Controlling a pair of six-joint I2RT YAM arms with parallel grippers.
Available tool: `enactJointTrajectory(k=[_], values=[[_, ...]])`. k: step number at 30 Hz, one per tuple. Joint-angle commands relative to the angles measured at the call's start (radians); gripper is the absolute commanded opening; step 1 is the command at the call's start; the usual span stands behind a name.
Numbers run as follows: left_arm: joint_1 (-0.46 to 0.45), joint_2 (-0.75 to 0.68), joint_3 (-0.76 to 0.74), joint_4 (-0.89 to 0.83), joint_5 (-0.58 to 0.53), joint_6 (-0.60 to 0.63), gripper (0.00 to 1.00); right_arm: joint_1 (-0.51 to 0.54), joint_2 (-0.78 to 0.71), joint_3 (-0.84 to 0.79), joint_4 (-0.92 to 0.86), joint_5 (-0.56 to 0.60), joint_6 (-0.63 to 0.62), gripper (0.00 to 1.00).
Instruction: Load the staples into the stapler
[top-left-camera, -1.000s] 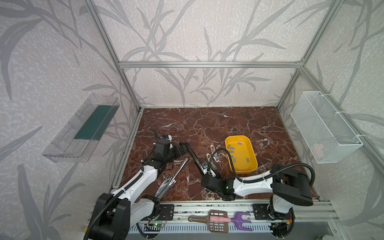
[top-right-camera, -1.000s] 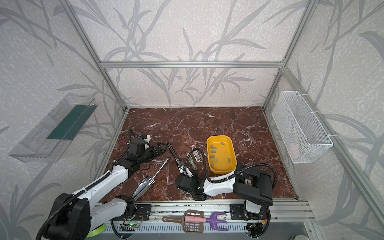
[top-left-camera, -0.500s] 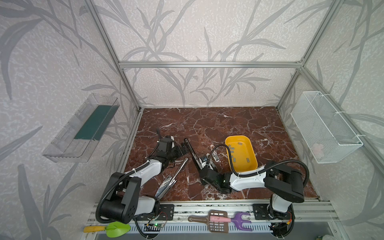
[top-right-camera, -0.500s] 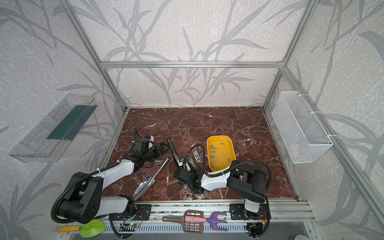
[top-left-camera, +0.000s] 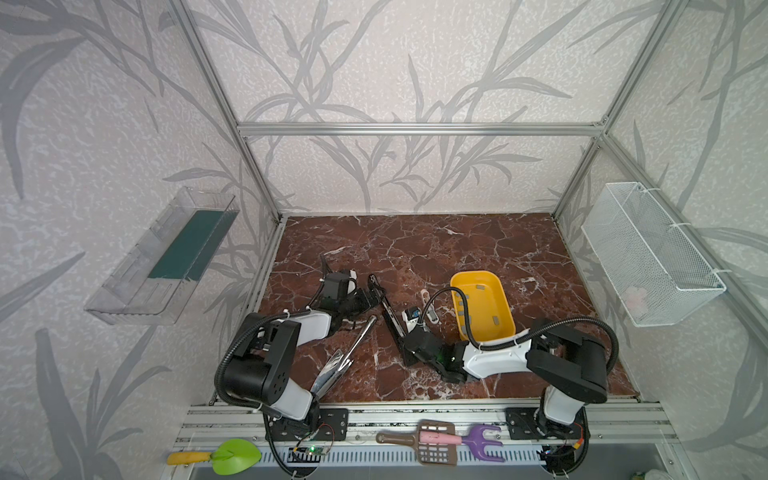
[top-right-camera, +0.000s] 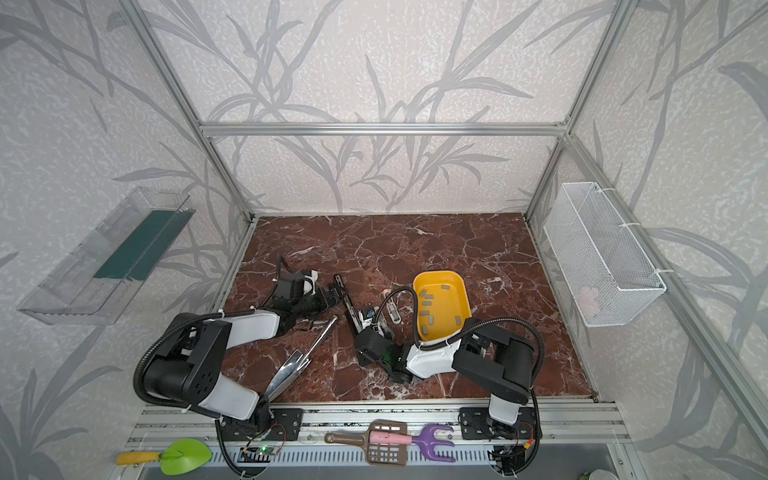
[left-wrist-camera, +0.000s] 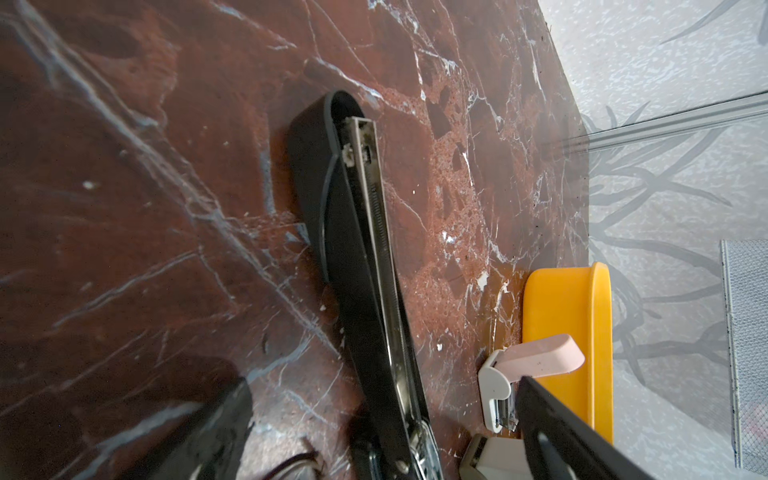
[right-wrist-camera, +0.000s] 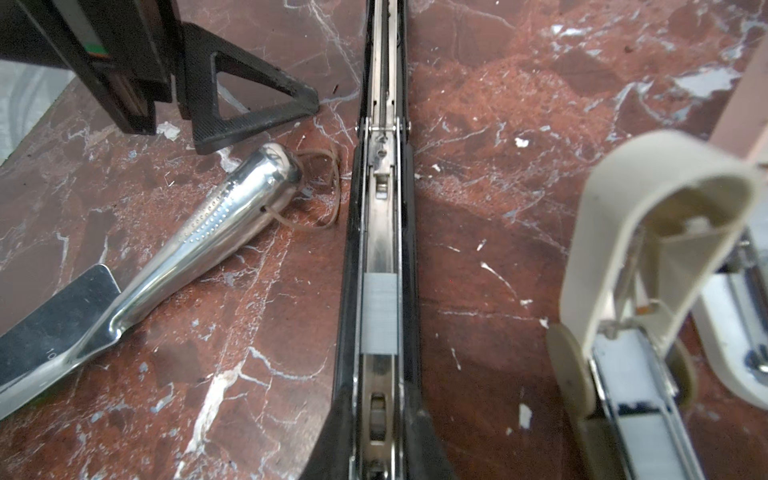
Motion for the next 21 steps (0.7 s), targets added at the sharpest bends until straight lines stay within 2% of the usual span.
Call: enactJointTrajectory(k=[1, 6, 9, 13, 21], values=[[0.006, 0.048, 0.033, 0.075, 0.050, -0.037, 0.99, 0.001, 0.024, -0.011, 0.005, -0.051, -0.007, 0.04], [0.020, 0.151, 0.061, 0.168, 0.073, -0.070, 0.99, 0.006, 0.026, 0.006, -0.034, -0.035, -0.032, 0.02], [0.041, 0.224, 0.083, 0.252, 0.132, -0.103, 0.98, 0.017, 0.026, 0.005, -0.044, -0.006, -0.043, 0.01], [0.080, 0.320, 0.078, 0.470, 0.209, -0.193, 0.84, 0.035, 0.022, -0.006, -0.033, 0.044, -0.096, 0.01], [0.114, 0.343, 0.085, 0.572, 0.242, -0.222, 0.81, 0.048, 0.045, -0.007, -0.001, 0.063, -0.128, 0.01]])
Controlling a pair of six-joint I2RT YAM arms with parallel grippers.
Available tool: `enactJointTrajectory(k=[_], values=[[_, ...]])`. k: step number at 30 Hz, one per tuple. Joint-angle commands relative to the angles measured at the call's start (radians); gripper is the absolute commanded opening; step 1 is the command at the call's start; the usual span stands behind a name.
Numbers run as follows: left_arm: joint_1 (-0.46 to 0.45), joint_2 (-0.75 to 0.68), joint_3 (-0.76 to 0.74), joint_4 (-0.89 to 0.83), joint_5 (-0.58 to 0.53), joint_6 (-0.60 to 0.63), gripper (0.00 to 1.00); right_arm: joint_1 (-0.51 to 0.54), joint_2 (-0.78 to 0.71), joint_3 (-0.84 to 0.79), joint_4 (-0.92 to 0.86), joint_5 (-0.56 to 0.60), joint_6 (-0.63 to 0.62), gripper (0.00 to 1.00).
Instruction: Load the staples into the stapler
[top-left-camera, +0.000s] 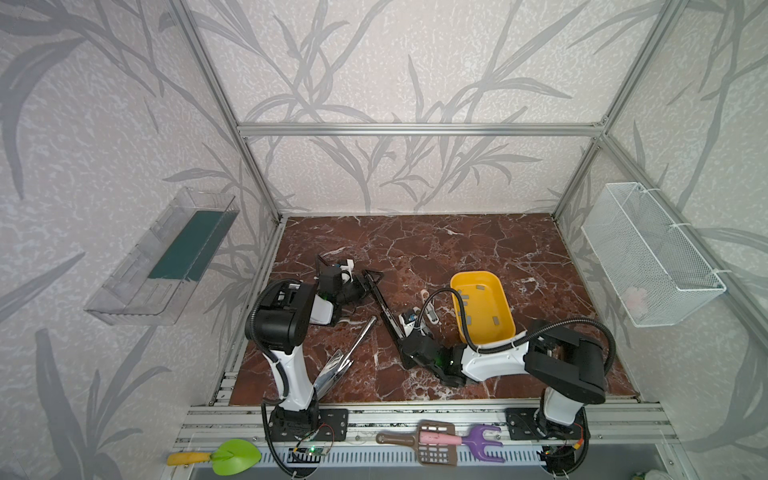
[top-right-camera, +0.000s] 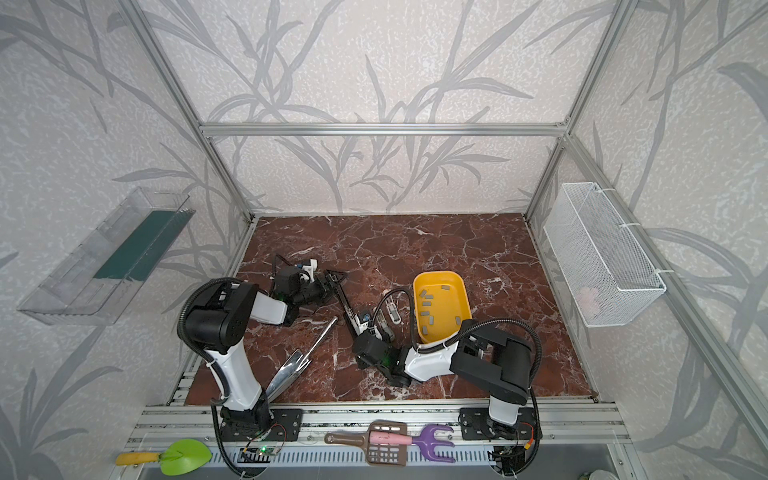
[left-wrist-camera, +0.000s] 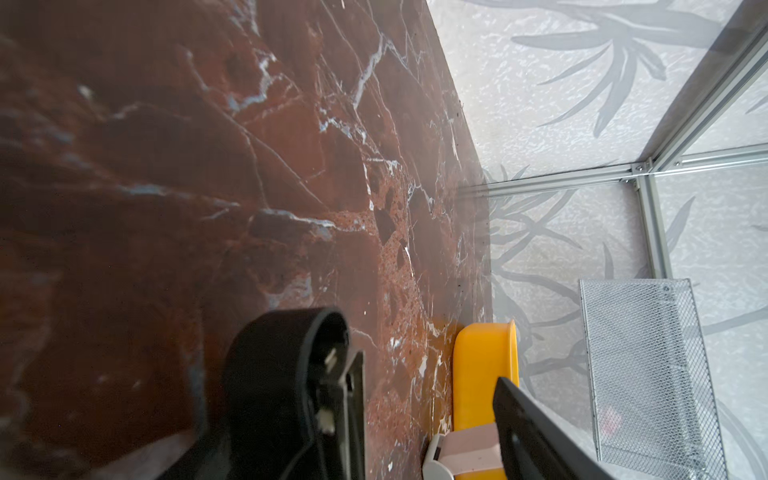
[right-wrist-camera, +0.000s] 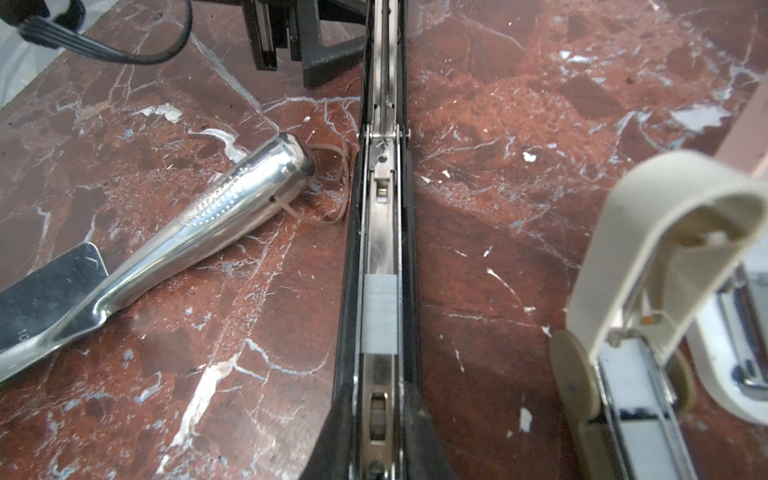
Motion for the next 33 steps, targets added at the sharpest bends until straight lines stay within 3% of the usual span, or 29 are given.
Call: enactJointTrajectory(k=[1, 8, 17, 33], values=[[0.004, -0.017, -0.003, 0.069, 0.023, -0.022, 0.80, 0.018, 0.028, -0.010, -0.014, 0.013, -0.035, 0.01], [-0.001, -0.122, -0.031, 0.024, -0.022, 0.083, 0.78, 0.029, 0.030, -0.053, 0.112, 0.071, -0.121, 0.08], [-0.036, -0.159, -0.093, 0.130, -0.004, 0.196, 0.74, 0.035, 0.015, -0.104, 0.217, 0.113, -0.170, 0.11], [-0.172, -0.346, -0.231, 0.045, -0.115, 0.585, 0.69, 0.039, 0.026, -0.154, 0.379, 0.117, -0.188, 0.13]])
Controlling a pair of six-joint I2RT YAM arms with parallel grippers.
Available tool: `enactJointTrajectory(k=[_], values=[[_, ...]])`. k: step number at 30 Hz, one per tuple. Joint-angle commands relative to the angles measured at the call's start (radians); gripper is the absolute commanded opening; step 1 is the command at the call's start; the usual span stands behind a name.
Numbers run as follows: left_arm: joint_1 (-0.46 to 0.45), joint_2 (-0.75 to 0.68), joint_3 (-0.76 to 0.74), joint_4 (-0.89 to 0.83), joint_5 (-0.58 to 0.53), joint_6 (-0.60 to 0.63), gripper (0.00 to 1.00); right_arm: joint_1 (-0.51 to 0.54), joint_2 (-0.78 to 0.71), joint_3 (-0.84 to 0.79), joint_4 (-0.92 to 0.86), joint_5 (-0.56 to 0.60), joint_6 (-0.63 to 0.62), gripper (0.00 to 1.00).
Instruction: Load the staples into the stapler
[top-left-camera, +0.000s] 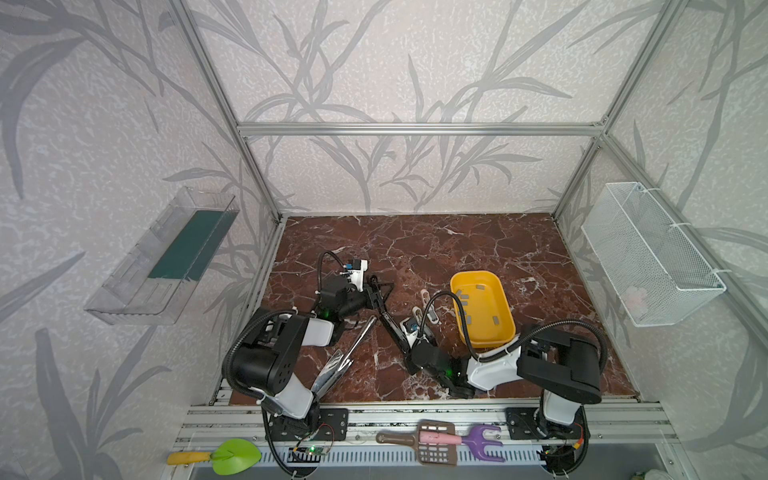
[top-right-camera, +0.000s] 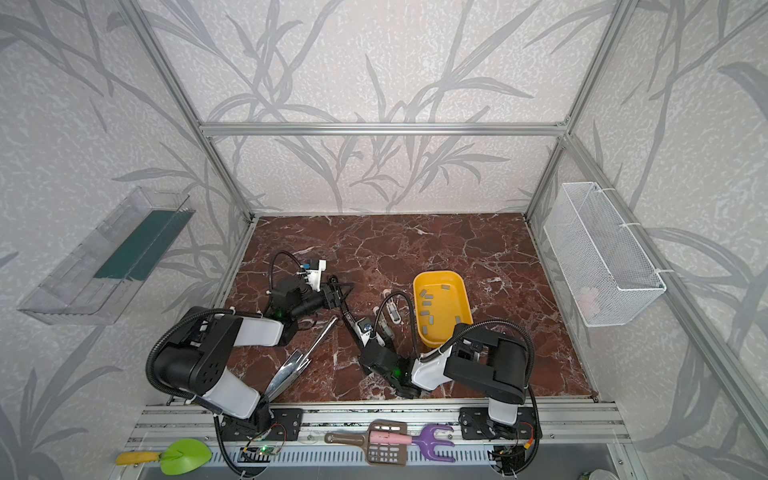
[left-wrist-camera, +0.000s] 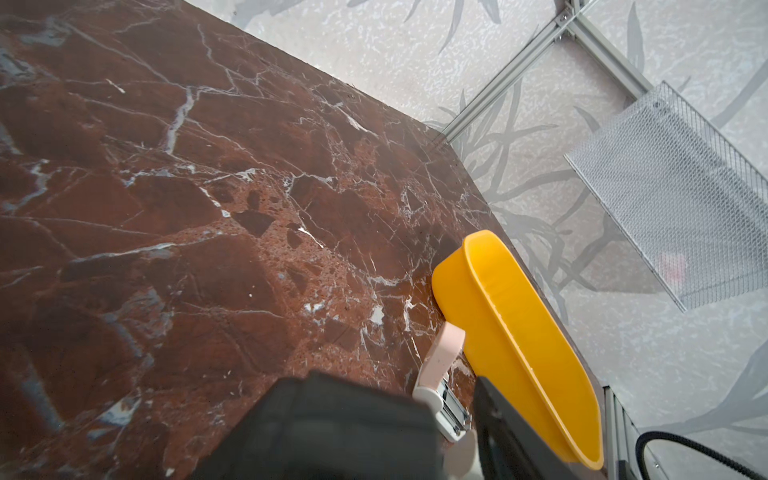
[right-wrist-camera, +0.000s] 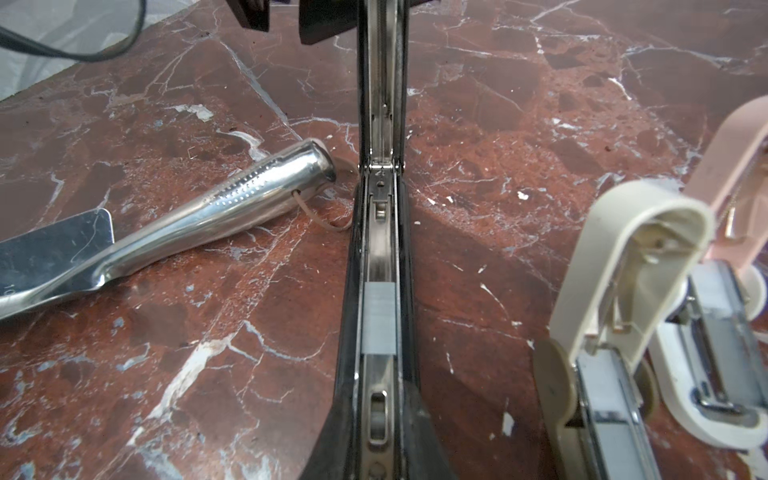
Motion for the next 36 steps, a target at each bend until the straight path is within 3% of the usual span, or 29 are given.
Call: enactJointTrajectory(k=[1, 9, 14, 18, 25, 36], values=[[-0.027, -0.035, -0.029, -0.010, -0.031, 0.116, 0.69, 0.008, 0.007, -0.015, 0.077, 0.031, -0.011, 0.13], [-0.097, -0.044, -0.108, 0.098, -0.053, 0.193, 0.68, 0.008, 0.011, -0.033, 0.117, 0.036, -0.002, 0.12], [-0.102, -0.020, -0.174, 0.258, -0.047, 0.190, 0.70, 0.009, 0.009, -0.040, 0.125, 0.042, -0.001, 0.12], [-0.104, -0.007, -0.179, 0.274, -0.037, 0.200, 0.72, 0.009, 0.005, -0.044, 0.128, 0.048, 0.001, 0.12], [-0.113, 0.044, -0.261, 0.466, -0.022, 0.230, 0.98, 0.008, 0.004, -0.052, 0.141, 0.057, 0.002, 0.12], [-0.118, 0.044, -0.274, 0.477, 0.005, 0.236, 0.99, 0.007, 0.004, -0.057, 0.136, 0.067, 0.007, 0.12]])
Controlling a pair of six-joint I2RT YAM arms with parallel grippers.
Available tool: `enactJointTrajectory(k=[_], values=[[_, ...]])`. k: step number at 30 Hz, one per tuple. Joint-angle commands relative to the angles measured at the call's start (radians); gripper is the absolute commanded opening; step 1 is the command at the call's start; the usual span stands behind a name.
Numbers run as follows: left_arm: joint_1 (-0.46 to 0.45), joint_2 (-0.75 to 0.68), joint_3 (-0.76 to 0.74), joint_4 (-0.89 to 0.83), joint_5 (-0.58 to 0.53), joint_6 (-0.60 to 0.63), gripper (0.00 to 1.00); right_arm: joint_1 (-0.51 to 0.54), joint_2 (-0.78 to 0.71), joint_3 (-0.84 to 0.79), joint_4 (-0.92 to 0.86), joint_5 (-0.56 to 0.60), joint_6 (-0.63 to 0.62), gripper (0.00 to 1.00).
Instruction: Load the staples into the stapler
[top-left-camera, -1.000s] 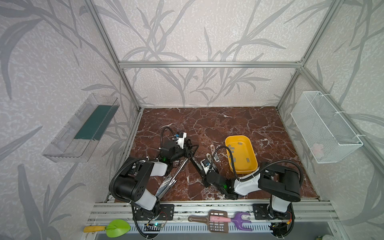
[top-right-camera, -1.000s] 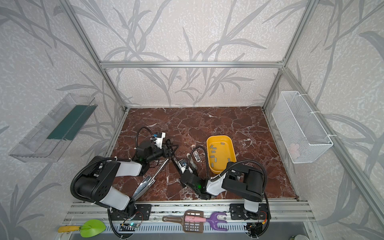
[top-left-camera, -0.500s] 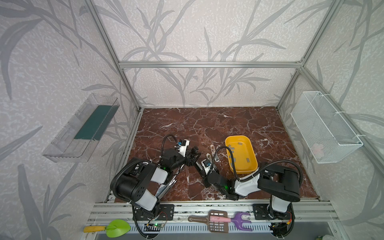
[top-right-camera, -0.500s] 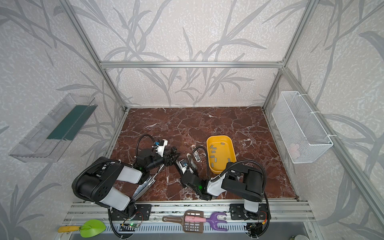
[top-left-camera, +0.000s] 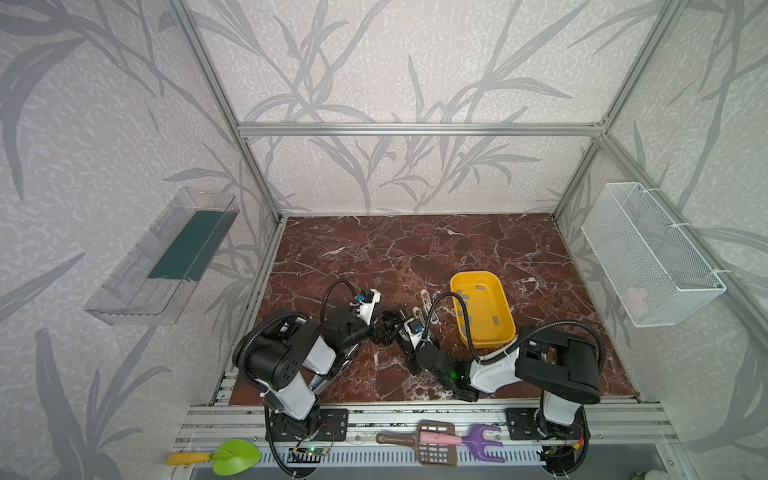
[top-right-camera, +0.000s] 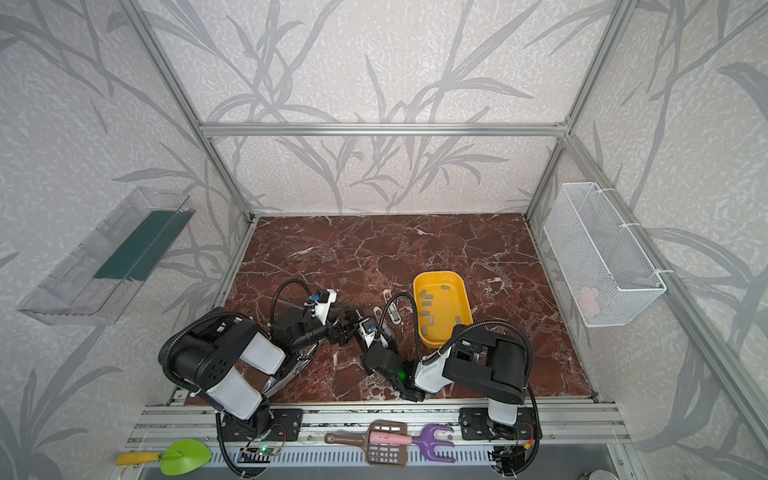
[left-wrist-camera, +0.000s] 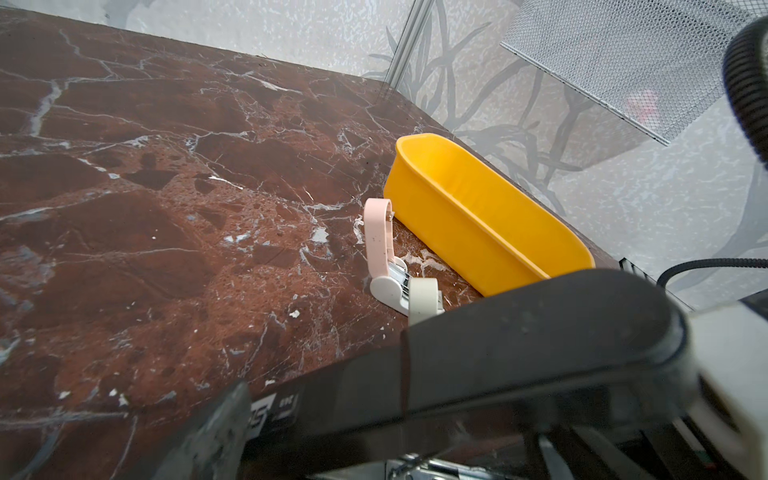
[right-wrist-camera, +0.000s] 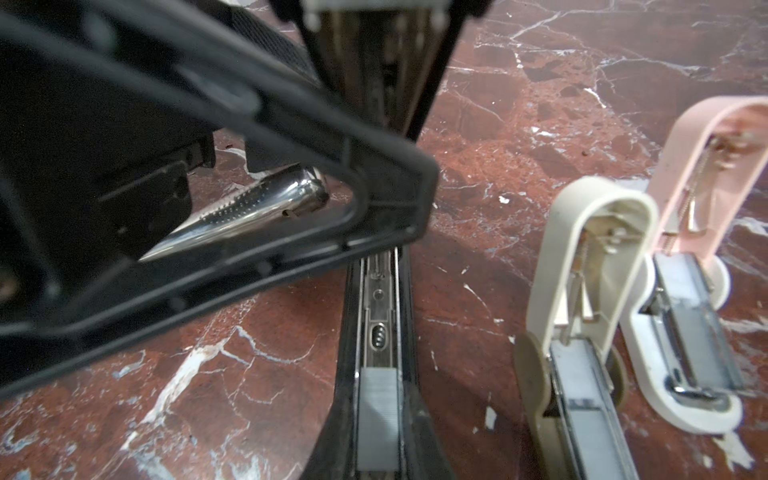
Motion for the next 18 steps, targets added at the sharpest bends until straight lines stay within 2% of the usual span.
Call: enactJointTrajectory(k=[1, 10, 15, 18], values=[[0.002, -0.050, -0.018, 0.074, 0.017, 0.013, 1.00, 0.007, 0.000, -0.012, 0.045, 0.037, 0.002, 0.13], [0.000, -0.171, -0.071, 0.073, 0.009, -0.008, 0.99, 0.006, 0.000, -0.013, 0.045, 0.043, 0.007, 0.14], [0.000, -0.207, -0.078, 0.067, -0.062, -0.030, 0.99, 0.007, -0.006, -0.022, 0.046, 0.047, 0.009, 0.14], [0.001, -0.248, -0.058, -0.018, -0.110, -0.043, 0.99, 0.007, -0.007, -0.023, 0.048, 0.049, 0.007, 0.17]])
